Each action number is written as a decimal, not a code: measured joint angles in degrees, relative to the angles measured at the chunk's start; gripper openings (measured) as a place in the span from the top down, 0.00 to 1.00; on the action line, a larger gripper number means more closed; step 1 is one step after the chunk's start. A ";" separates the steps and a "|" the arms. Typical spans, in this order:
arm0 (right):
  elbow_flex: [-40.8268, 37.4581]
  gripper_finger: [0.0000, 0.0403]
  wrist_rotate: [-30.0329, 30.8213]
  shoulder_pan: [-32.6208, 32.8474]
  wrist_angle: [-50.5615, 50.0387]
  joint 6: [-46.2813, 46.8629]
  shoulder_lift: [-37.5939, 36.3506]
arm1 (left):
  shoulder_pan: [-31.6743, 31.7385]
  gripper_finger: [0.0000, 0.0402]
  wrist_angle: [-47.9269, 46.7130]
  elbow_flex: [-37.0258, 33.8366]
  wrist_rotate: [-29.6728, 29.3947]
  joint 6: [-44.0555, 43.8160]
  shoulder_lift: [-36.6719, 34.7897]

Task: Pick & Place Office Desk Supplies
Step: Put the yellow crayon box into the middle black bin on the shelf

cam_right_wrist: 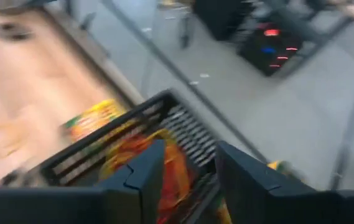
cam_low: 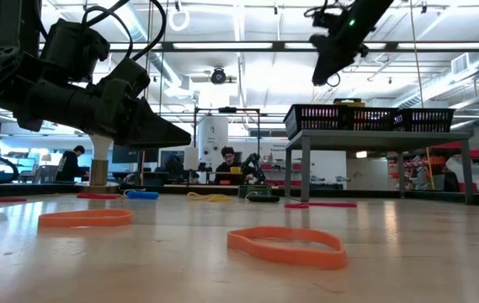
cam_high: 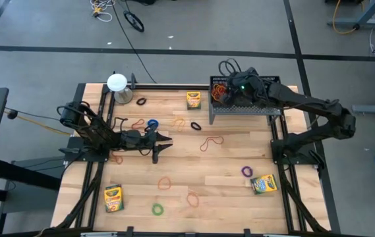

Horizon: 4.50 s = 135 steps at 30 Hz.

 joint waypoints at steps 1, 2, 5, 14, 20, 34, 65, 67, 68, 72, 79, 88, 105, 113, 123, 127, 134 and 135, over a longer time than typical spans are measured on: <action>0.00 0.65 -1.38 0.89 -1.72 0.09 -0.86 | -0.01 0.68 0.00 0.00 0.00 0.00 0.00; 0.00 0.68 -2.67 2.24 -3.27 0.46 -1.69 | 0.01 0.68 0.00 0.00 0.00 -0.01 0.00; -1.89 0.82 -5.91 6.66 -4.52 1.95 -4.20 | 0.01 0.68 -0.02 0.00 0.00 -0.01 0.00; -23.20 0.96 -9.32 24.46 12.57 7.47 -11.54 | 0.01 0.68 -0.04 0.00 0.00 0.00 0.00; -29.96 0.98 -7.37 37.18 16.72 15.20 -11.36 | 0.05 0.68 0.35 0.00 0.00 0.03 0.00; -37.42 0.98 4.72 56.29 23.27 24.27 -11.25 | 0.01 0.68 3.60 1.23 -0.21 -7.32 0.00; -43.52 0.97 5.68 57.07 32.39 21.33 -11.25 | 25.10 0.99 -60.58 42.02 8.27 -12.57 0.67; -43.52 0.97 5.68 57.07 32.48 20.88 -11.25 | 26.97 0.99 -63.18 44.96 10.21 -11.43 2.57; -43.52 0.97 5.68 57.07 32.69 20.74 -11.25 | 27.72 0.99 -64.26 46.24 10.87 -10.97 3.95; -43.52 0.97 5.66 57.07 33.21 20.73 -11.25 | 29.64 0.99 -65.31 51.17 15.71 -7.50 11.23; -43.52 0.97 5.64 57.07 33.27 20.25 -11.25 | 31.65 0.99 -72.17 59.50 18.59 -5.30 18.05; -43.52 0.97 5.64 57.07 33.27 19.72 -11.25 | 32.30 0.99 -80.86 60.78 15.91 -4.10 18.73; -43.52 0.97 5.63 57.07 33.29 19.81 -11.25 | 27.62 0.99 -85.46 60.70 7.53 3.58 14.56; -43.52 0.97 5.63 57.07 33.27 19.78 -11.25 | 33.67 0.99 -78.74 60.74 11.94 3.48 17.39; -43.52 0.97 5.85 57.07 33.29 19.29 -11.25 | 34.74 0.99 -78.58 60.70 17.32 6.85 18.36; -43.52 0.97 5.90 57.07 33.27 19.35 -11.25 | 35.41 0.99 -77.18 60.70 17.46 7.02 18.36; -43.52 0.97 5.99 57.07 33.27 19.24 -11.25 | 36.55 0.99 -77.63 60.70 20.73 8.15 18.91; -43.52 0.97 6.10 57.07 33.27 19.26 -11.25 | 36.51 0.99 -76.69 60.70 21.14 8.44 19.37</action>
